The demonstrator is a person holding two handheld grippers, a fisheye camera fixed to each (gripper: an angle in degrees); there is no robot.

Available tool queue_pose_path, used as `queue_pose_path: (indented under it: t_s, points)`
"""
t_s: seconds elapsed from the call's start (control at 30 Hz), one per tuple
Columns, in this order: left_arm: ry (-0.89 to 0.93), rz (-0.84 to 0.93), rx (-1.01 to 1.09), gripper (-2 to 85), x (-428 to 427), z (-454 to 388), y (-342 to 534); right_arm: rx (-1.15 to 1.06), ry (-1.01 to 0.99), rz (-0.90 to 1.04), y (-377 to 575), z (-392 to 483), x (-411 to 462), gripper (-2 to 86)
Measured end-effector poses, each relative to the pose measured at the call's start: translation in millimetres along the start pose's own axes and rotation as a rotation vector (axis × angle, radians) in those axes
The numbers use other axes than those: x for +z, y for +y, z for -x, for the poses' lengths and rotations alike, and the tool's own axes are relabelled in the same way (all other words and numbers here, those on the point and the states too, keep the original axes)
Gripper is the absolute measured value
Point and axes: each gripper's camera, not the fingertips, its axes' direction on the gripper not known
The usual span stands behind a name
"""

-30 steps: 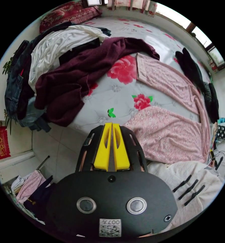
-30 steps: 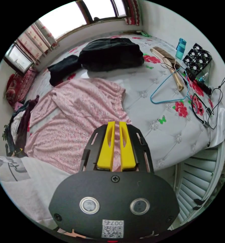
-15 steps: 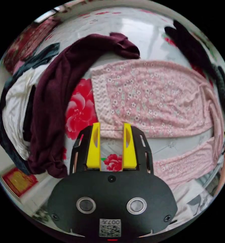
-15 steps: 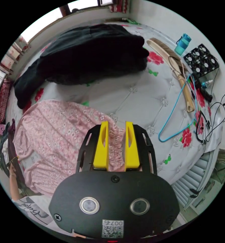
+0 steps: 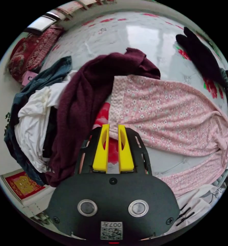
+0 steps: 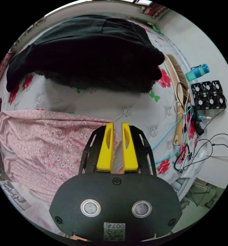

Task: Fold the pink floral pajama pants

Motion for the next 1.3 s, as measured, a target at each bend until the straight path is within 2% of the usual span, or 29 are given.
queue_pose_path:
  t_s: [0.1,0.2,0.37,0.5,0.57,0.63,0.83,0.93,1.07,1.23,1.3]
  points:
    - [0.091,-0.081,-0.025,2.8,-25,18,22,-0.028,-0.046,-0.162,19,11,-30,2.6]
    - [0.201,-0.119,0.043,4.5,-28,7,18,-0.178,-0.148,-0.236,27,43,-46,2.9]
    - [0.299,-0.119,0.253,4.5,-18,-62,-30,-0.468,-0.312,-0.153,15,121,-37,2.5]
    - [0.251,-0.070,0.371,2.0,-4,-120,-74,-0.579,-0.230,-0.120,4,167,-28,1.1]
    - [0.202,-0.125,0.350,0.1,-9,-123,-87,-0.537,-0.192,-0.141,-7,165,-29,0.4]
    - [0.212,-0.131,0.307,-0.5,-11,-118,-101,-0.401,-0.193,-0.138,-29,148,-27,-0.1]
    - [0.394,-0.138,0.059,-0.9,-13,-79,-114,-0.158,-0.312,-0.155,-41,110,-33,-0.2]
    - [0.373,-0.214,0.035,-0.9,-38,-61,-76,-0.123,-0.349,-0.222,-12,97,-56,0.1]
    - [0.373,-0.263,-0.044,-0.7,-68,-21,21,-0.092,-0.389,-0.296,48,73,-89,1.2]
    - [0.350,-0.160,-0.244,0.1,-70,31,168,0.018,-0.382,-0.277,165,19,-115,3.3]
    - [0.321,-0.090,-0.407,1.4,-65,60,242,0.116,-0.376,-0.258,208,-8,-118,3.8]
